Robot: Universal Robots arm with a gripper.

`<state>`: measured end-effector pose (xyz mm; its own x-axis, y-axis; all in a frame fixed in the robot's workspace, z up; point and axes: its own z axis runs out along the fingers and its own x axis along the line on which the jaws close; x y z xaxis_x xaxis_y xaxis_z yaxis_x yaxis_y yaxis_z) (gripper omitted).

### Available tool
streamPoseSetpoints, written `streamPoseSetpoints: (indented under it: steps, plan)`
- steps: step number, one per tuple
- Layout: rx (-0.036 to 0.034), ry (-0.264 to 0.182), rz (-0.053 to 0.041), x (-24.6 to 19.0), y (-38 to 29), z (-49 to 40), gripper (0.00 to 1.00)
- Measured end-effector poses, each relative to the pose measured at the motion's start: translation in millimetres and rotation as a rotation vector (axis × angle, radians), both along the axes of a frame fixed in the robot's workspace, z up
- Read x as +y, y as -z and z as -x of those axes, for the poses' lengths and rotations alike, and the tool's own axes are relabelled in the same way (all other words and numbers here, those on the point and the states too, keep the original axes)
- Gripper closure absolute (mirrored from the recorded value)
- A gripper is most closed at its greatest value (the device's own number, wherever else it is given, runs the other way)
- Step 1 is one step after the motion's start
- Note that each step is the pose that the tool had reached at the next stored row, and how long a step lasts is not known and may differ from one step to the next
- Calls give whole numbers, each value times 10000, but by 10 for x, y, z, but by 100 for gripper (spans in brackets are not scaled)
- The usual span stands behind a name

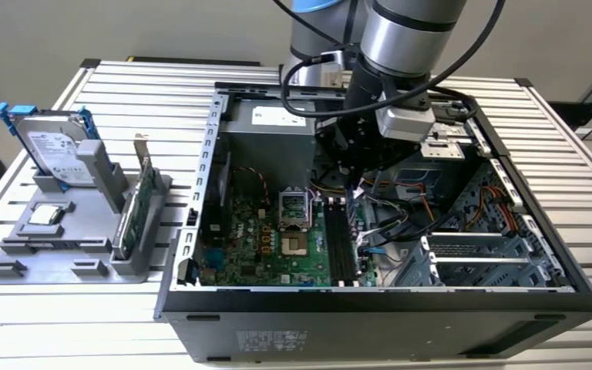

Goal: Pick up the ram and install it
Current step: 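Insert the ram into the slot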

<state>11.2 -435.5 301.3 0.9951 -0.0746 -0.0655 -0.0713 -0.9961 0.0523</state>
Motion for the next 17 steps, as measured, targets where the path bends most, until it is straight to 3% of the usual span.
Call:
streamPoseSetpoints:
  steps: [9,17]
  plan:
    - [-6,1,-1,0,15,-1,100]
    - [-7,0,13,0,88,-1,100]
